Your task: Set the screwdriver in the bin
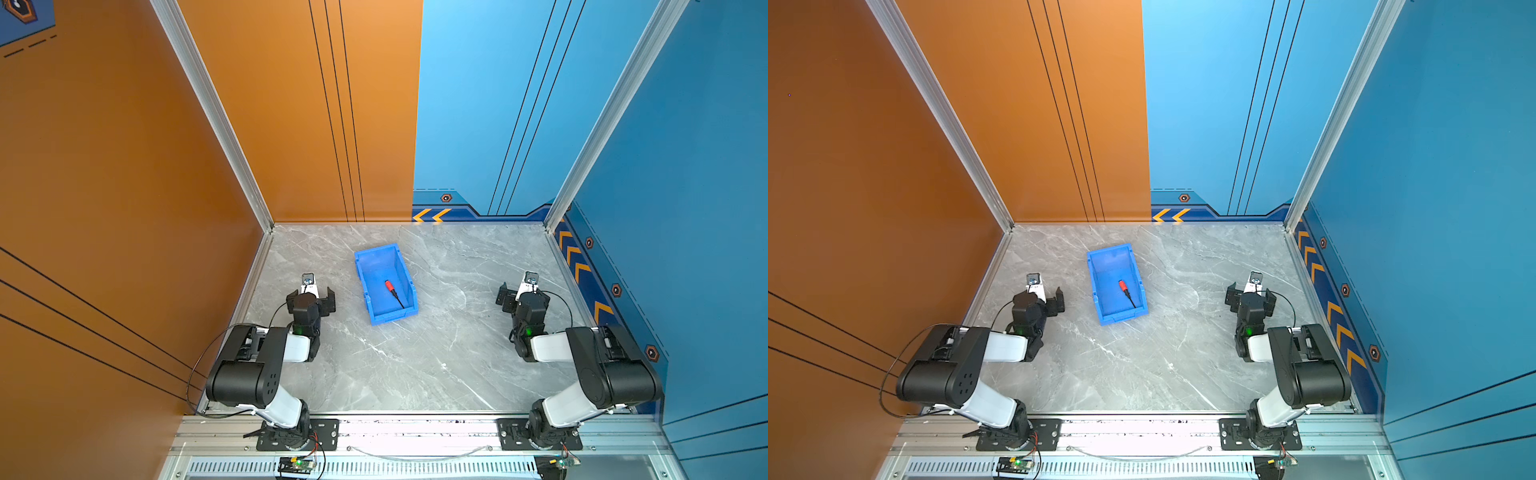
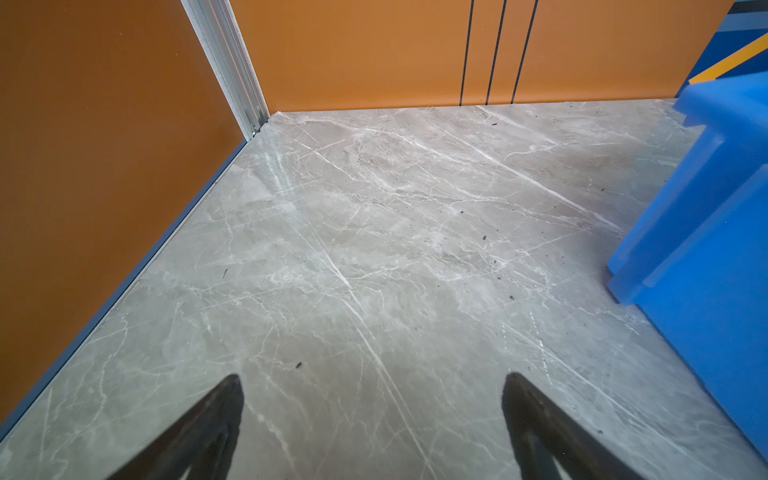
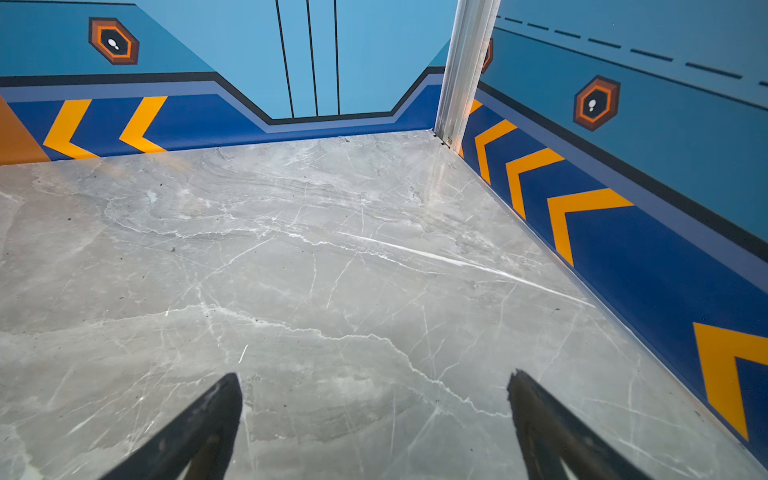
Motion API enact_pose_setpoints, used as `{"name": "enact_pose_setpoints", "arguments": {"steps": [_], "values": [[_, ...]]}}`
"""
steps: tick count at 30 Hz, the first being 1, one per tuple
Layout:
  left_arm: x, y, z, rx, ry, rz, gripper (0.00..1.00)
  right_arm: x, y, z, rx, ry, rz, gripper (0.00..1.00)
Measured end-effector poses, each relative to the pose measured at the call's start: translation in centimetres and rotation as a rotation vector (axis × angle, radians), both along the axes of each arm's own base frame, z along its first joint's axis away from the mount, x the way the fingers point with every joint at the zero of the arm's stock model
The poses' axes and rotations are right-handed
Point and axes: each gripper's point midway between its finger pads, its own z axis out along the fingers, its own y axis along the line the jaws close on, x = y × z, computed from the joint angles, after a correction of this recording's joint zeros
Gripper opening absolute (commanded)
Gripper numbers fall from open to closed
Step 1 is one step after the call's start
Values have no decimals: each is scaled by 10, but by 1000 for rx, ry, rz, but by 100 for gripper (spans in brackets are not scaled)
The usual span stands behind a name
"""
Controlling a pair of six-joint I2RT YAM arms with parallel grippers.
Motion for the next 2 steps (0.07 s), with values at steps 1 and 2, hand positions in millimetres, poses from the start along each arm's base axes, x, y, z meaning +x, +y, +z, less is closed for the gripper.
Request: {"name": "enact_pose_setpoints", "arguments": {"steps": [1, 2], "values": [[1, 1, 1, -3, -1, -2, 98, 0, 0, 0, 0, 1, 0, 100], [1, 0, 1, -4, -2, -6, 98, 0, 0, -1, 0, 3, 0, 100]]}}
